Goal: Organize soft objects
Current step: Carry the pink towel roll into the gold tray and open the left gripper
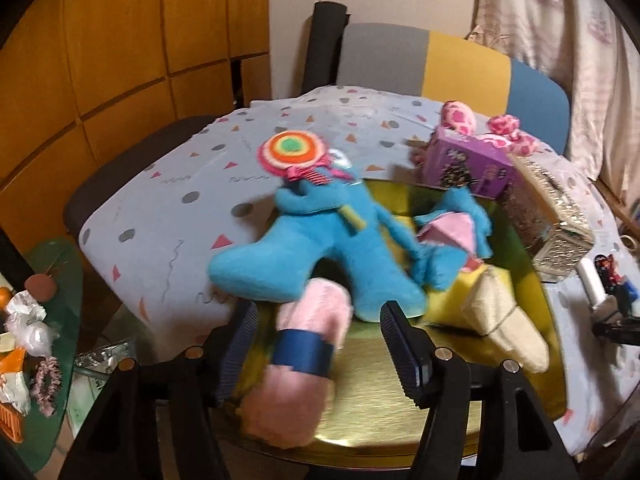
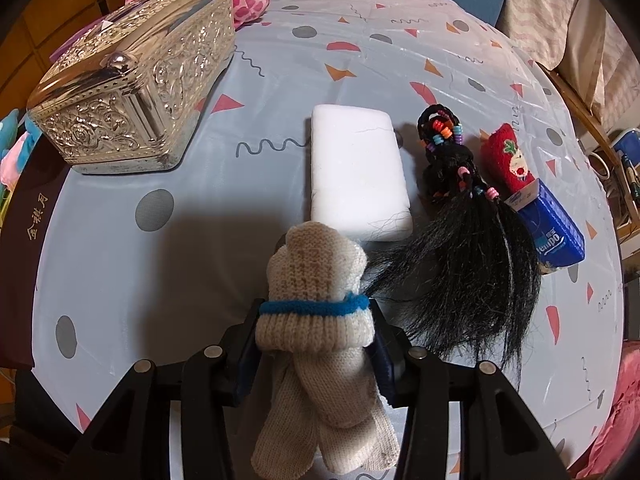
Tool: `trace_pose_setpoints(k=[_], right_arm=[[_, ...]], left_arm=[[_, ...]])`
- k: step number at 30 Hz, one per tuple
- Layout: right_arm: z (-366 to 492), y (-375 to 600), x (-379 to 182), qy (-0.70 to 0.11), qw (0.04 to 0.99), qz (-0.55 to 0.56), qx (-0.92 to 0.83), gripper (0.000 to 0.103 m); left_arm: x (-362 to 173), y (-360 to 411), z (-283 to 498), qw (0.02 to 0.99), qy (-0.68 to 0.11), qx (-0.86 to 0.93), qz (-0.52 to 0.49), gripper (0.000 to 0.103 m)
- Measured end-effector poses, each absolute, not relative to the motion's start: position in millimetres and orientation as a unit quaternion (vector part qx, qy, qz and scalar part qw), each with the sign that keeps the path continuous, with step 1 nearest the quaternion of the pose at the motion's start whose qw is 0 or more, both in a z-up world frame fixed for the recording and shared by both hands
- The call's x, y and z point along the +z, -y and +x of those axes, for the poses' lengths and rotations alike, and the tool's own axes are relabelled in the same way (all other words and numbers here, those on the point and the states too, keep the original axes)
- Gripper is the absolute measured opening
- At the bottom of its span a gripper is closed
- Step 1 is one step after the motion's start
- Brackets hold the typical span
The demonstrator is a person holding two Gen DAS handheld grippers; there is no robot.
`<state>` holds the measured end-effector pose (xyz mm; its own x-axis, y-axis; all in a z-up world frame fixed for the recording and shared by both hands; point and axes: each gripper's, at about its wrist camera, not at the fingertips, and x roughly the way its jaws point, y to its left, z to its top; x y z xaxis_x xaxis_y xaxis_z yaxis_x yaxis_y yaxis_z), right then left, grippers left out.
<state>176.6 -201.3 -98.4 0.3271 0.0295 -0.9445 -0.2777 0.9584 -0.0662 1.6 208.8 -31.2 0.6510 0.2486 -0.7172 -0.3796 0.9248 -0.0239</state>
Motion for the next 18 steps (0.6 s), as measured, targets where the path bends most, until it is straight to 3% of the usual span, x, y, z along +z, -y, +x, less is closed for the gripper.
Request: trace_pose_setpoints(k=[7,18], right_arm=[[153,182,-79,-0.558,0.818,-0.093,0.106,0.044],[110,109,5,-0.472,0.846,-0.044,0.245,0.044]], left_arm=[[-19,-189,4,0.917,-0.364,0.147,-0.074,0.069],[-24,-194,-2,0.911,-0.370,0.161,-0.084,0.074]])
